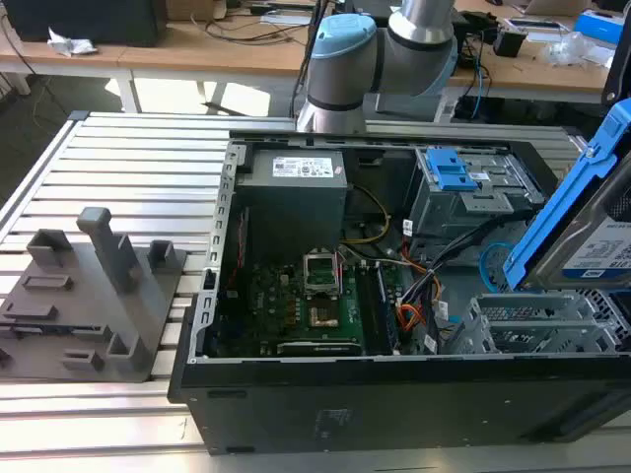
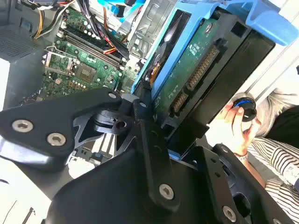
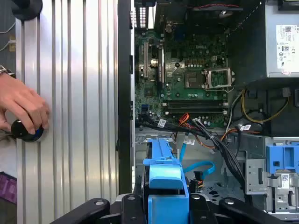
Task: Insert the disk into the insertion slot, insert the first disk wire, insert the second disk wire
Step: 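Insert the disk into the insertion slot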
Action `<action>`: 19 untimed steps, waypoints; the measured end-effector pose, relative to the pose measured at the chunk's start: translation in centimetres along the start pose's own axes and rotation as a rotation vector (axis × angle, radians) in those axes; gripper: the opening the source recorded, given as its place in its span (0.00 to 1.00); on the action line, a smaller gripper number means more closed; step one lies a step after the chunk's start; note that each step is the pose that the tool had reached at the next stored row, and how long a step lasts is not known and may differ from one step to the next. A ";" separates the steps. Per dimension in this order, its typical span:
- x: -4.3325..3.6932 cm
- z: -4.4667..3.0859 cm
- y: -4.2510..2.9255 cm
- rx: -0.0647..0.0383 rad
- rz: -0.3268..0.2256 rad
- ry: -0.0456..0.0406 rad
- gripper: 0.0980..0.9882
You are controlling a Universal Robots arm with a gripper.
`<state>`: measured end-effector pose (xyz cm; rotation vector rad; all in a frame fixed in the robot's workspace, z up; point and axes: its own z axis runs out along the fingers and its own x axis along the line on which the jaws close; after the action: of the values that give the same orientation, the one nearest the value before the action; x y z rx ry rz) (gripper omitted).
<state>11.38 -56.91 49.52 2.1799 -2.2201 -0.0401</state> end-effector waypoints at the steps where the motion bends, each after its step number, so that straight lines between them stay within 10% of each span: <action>1: 0.00 0.15 0.00 0.000 0.000 0.0000 0.30; 19: -0.02 4.11 -0.21 -0.001 0.000 -0.0001 0.30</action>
<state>11.43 -56.91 45.40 2.1796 -2.2199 -0.0407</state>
